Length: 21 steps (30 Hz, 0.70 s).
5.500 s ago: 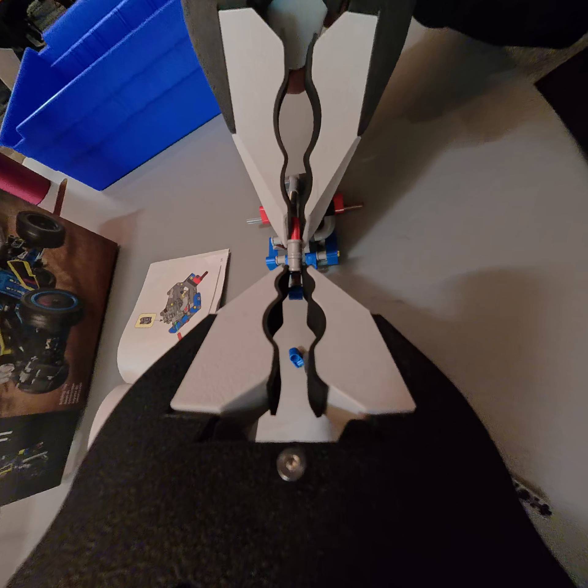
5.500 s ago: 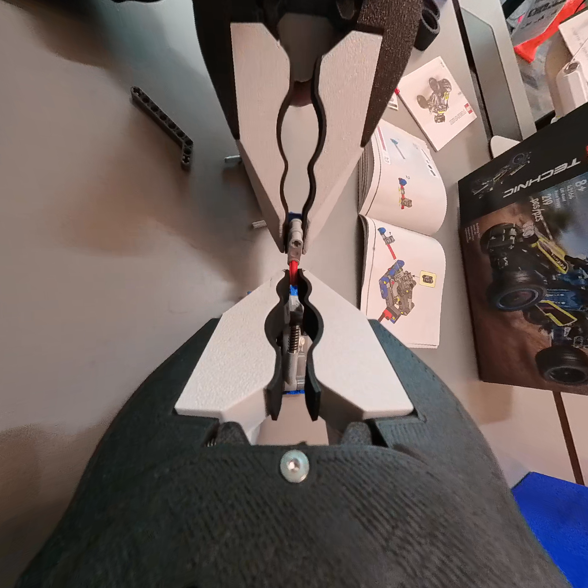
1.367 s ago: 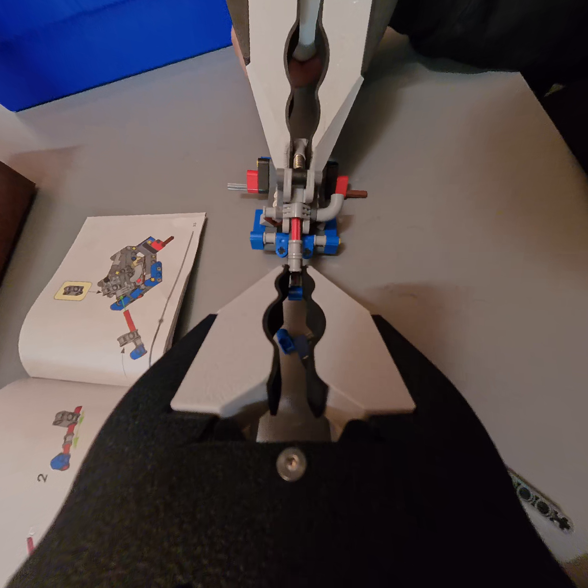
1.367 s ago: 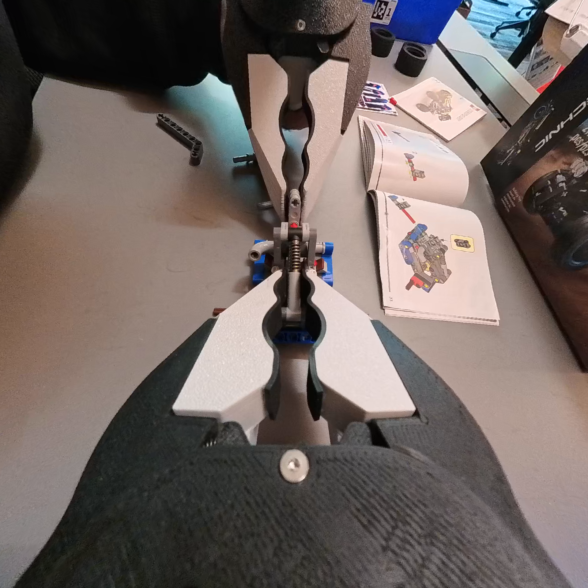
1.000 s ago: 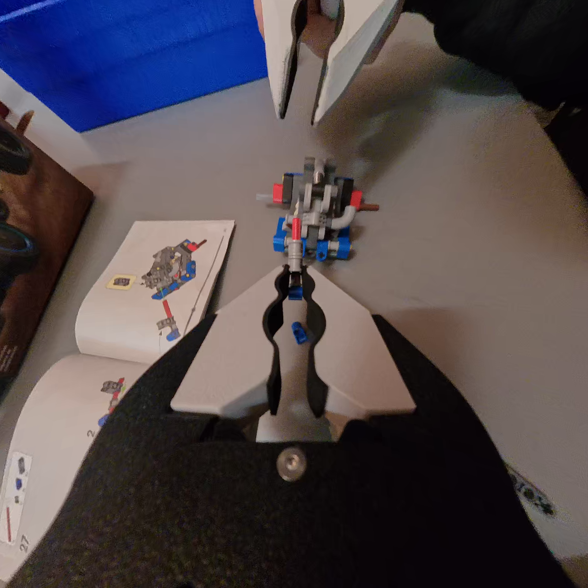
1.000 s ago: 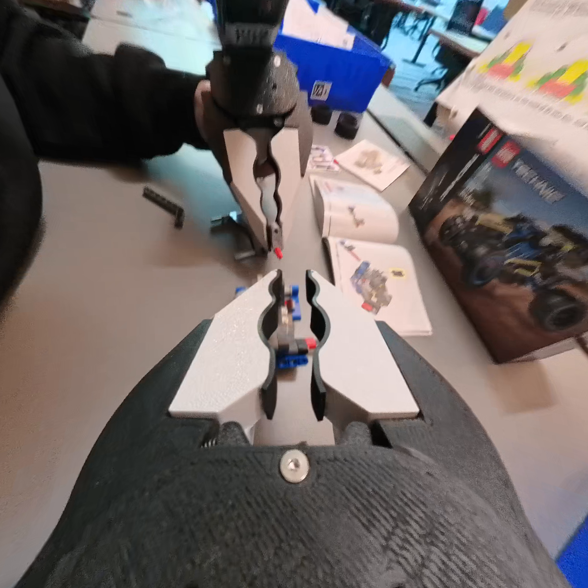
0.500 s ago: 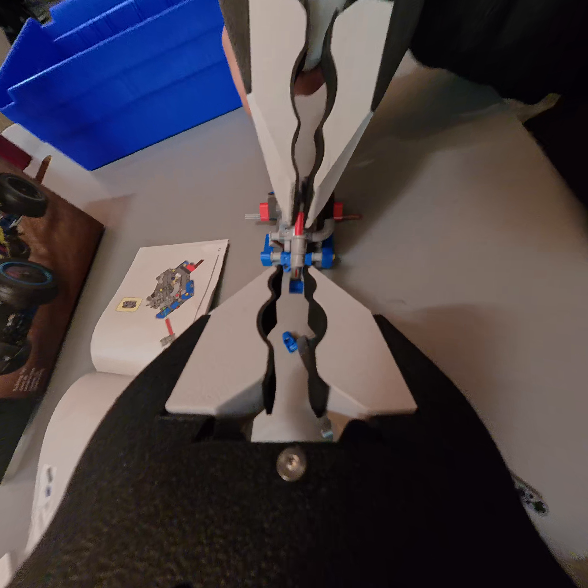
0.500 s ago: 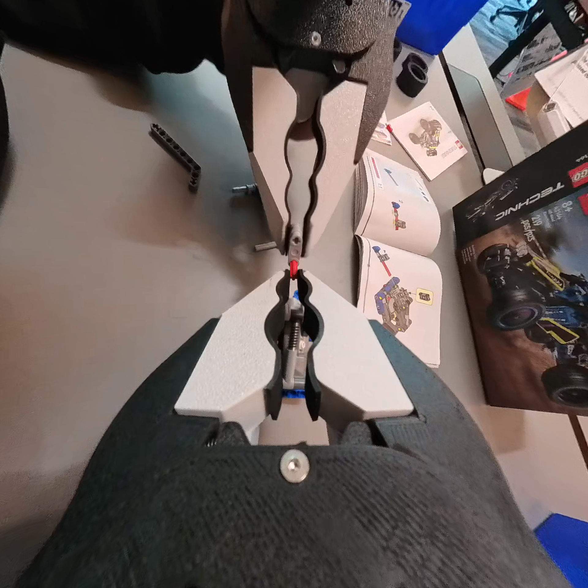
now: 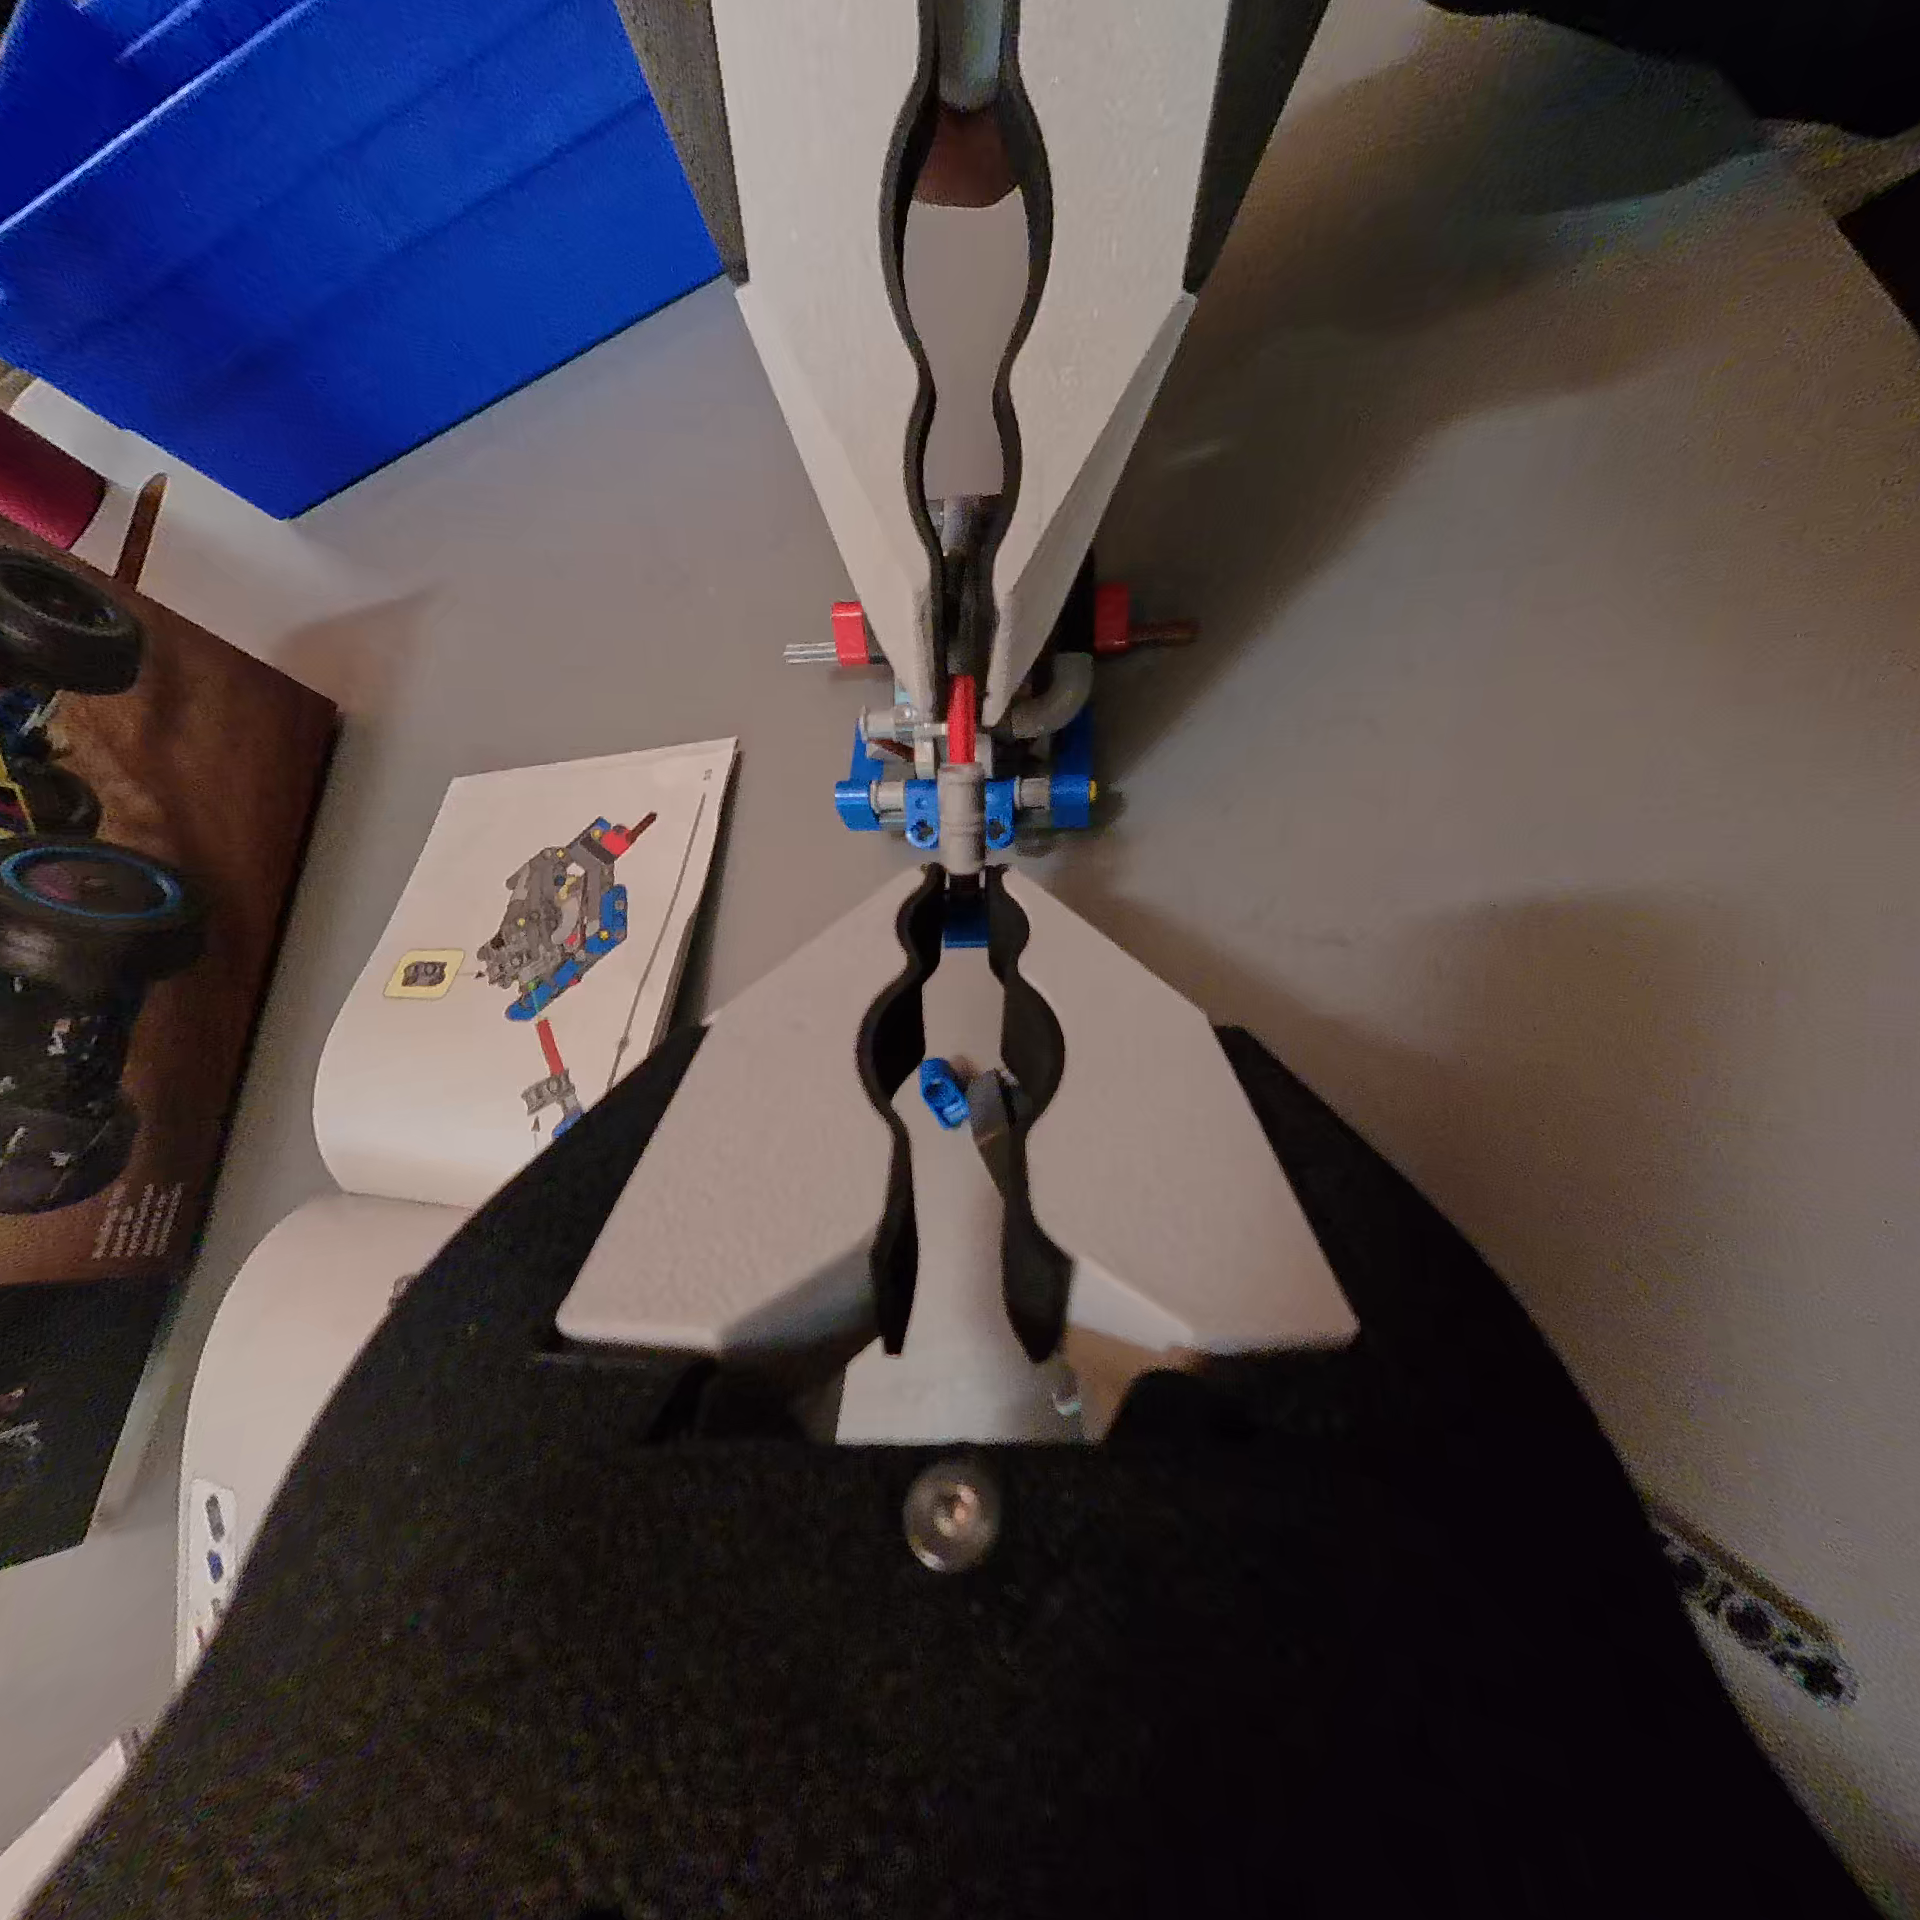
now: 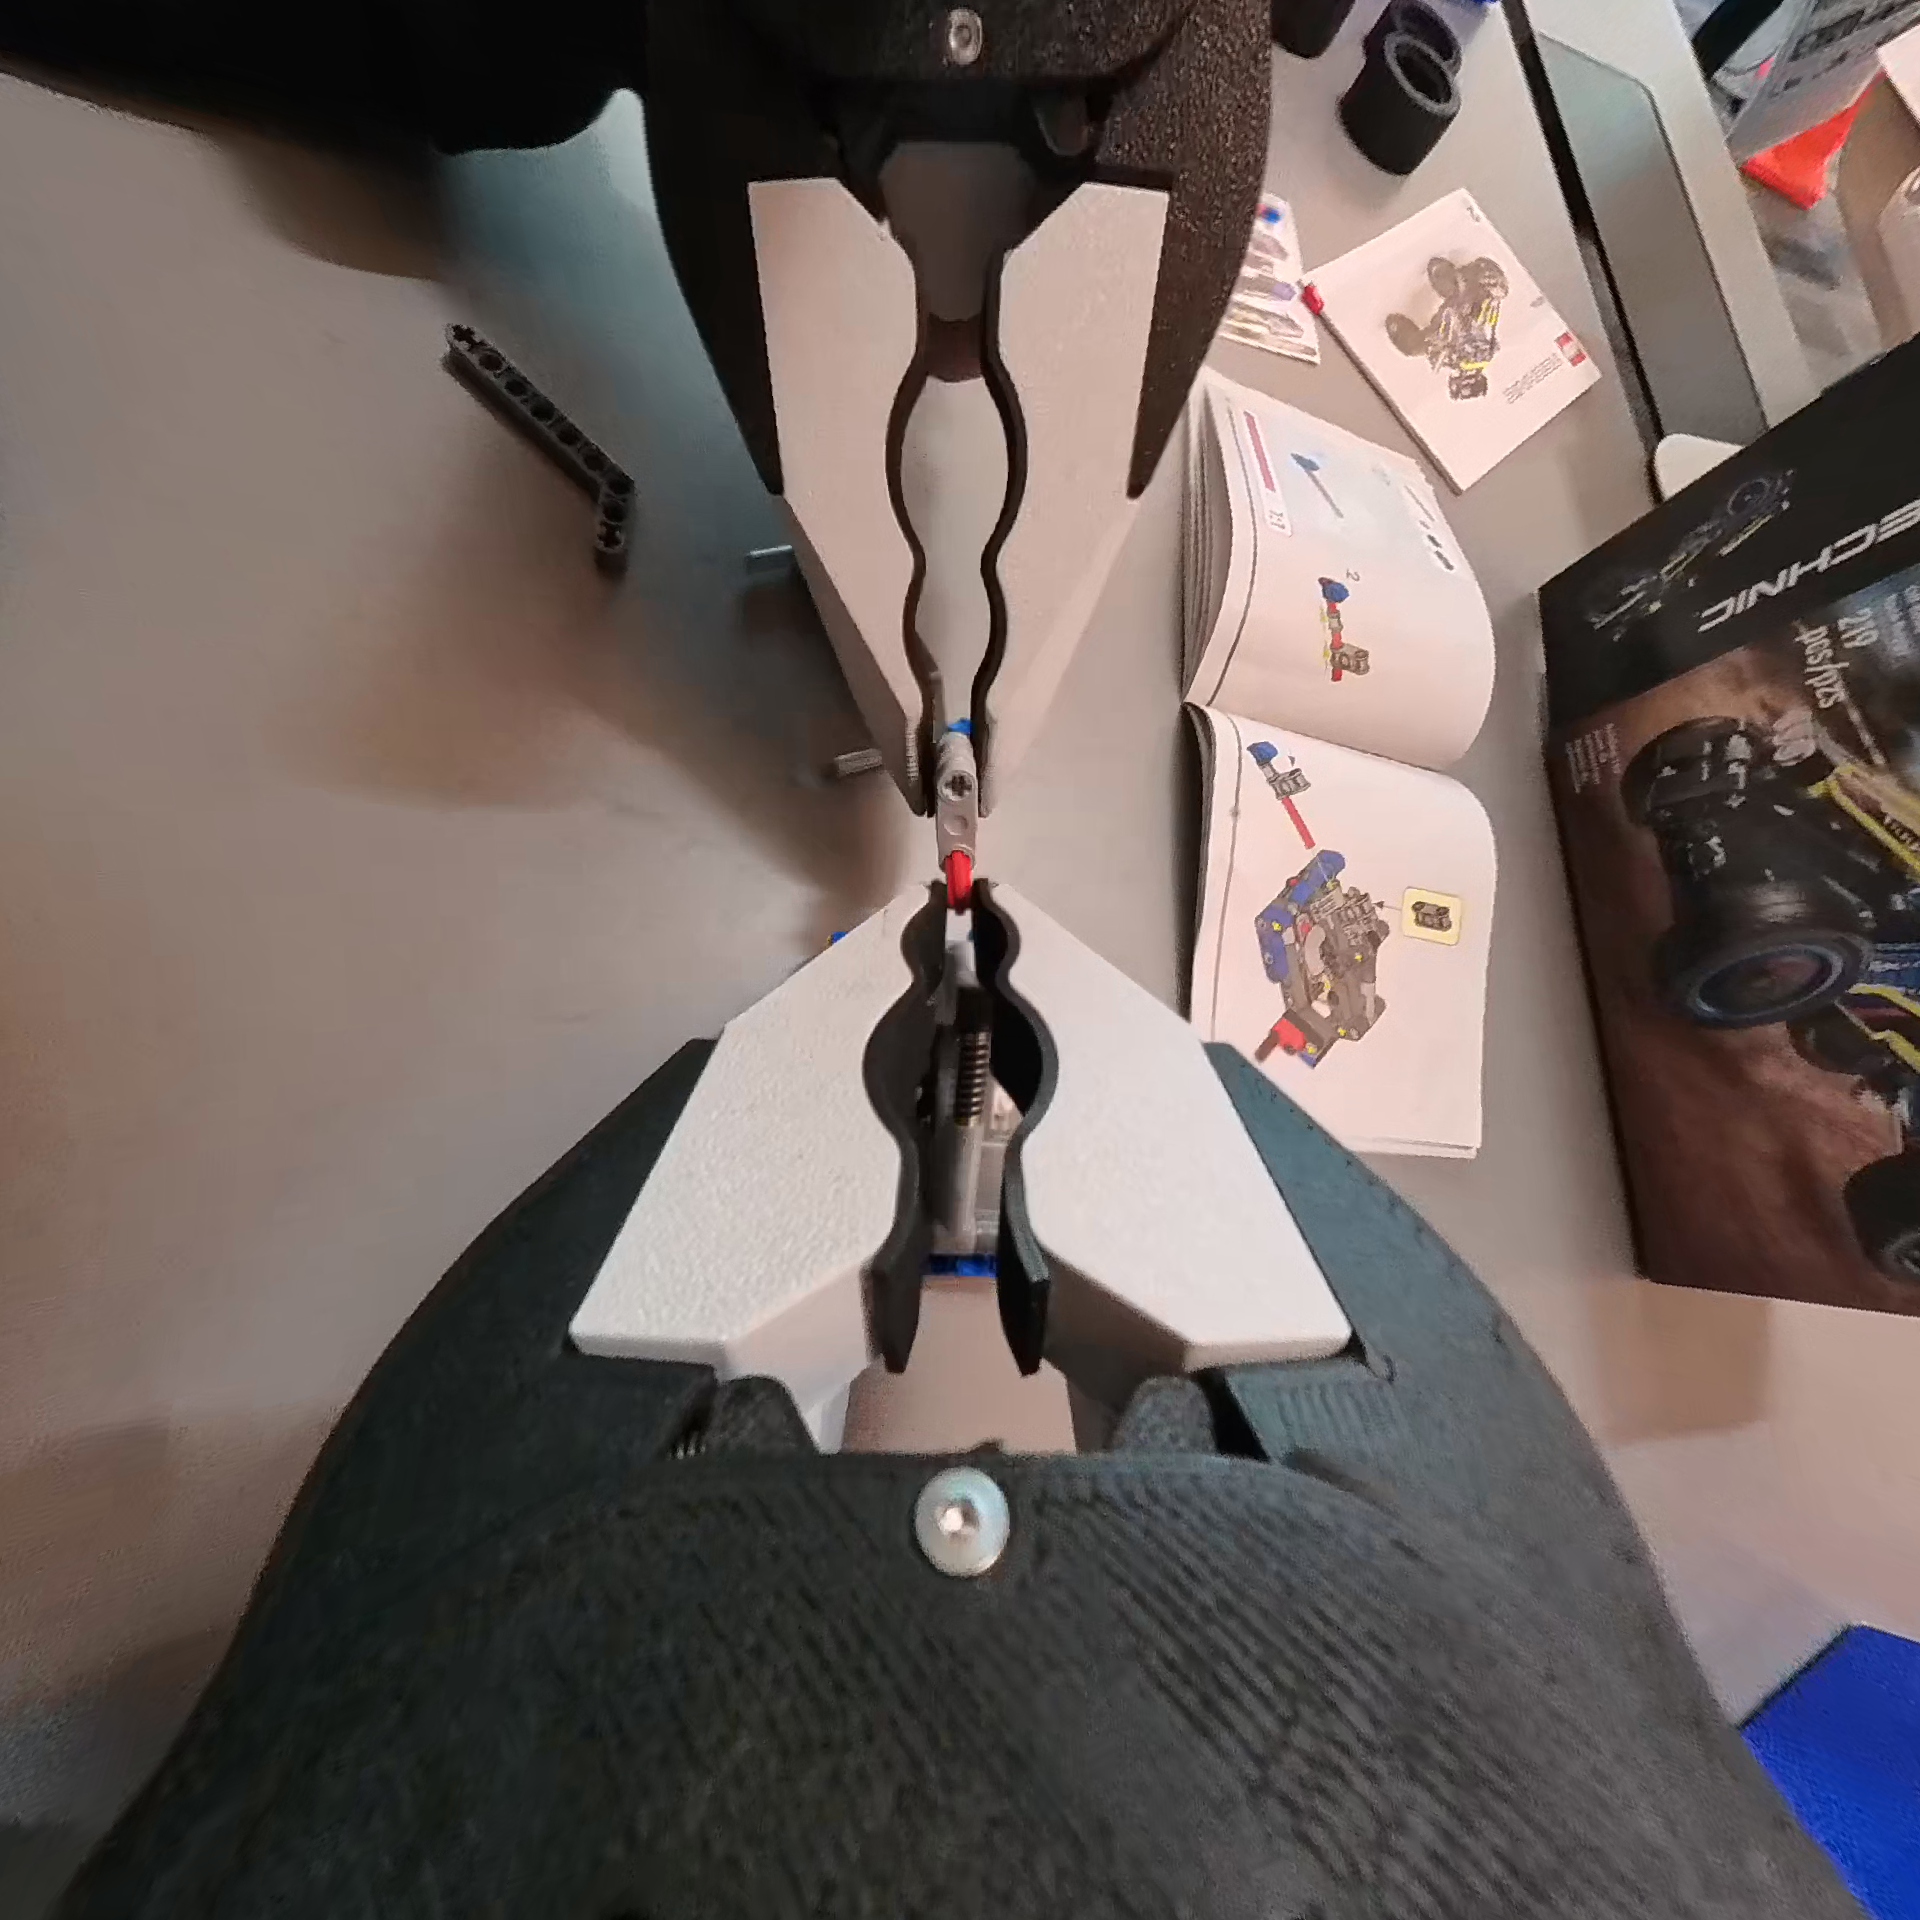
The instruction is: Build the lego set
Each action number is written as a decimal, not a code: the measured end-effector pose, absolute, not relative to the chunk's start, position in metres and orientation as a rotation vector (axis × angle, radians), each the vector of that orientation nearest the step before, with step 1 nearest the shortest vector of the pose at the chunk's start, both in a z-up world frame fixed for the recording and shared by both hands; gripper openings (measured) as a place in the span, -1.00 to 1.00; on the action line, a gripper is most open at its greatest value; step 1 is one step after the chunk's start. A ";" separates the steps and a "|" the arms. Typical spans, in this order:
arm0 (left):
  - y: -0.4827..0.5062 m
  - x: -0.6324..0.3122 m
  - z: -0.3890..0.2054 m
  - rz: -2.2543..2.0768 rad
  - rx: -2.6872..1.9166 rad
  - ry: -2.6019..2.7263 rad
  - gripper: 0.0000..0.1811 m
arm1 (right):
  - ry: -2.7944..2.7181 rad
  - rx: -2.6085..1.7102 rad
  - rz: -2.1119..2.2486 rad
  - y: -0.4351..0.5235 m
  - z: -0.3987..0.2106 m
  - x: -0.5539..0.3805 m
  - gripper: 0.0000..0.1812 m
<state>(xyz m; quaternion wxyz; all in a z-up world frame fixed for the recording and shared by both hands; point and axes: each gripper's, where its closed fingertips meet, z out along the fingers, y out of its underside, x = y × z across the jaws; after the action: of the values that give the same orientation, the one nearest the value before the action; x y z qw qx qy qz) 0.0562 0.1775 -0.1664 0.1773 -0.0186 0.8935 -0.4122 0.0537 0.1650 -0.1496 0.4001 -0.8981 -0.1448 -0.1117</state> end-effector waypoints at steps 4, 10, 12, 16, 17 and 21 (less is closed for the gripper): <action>0.181 0.062 -0.170 -1.149 -0.093 2.536 -0.95 | -0.286 -2.255 -0.335 0.148 -0.138 0.065 -0.91; 0.183 0.066 -0.181 -1.120 -0.118 2.595 -0.95 | -0.184 -2.303 -0.264 0.120 -0.147 0.072 -0.82; 0.181 0.066 -0.183 -1.118 -0.116 2.609 -0.95 | -0.205 -2.301 -0.246 0.125 -0.153 0.068 -0.83; 0.177 0.064 -0.185 -1.126 -0.104 2.623 -0.95 | -0.238 -2.330 -0.220 0.132 -0.167 0.065 -0.85; 0.177 0.064 -0.185 -1.131 -0.102 2.623 -0.95 | -0.245 -2.323 -0.214 0.134 -0.169 0.064 -0.90; 0.176 0.063 -0.183 -1.164 -0.094 2.621 -0.96 | -0.249 -2.289 -0.201 0.136 -0.169 0.064 -0.94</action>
<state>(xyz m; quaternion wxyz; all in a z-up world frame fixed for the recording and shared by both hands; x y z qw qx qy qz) 0.0630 0.1762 -0.1827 0.1359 -0.0325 0.9050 -0.4019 0.0639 0.1365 -0.1687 0.4035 -0.9061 -0.0987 -0.0797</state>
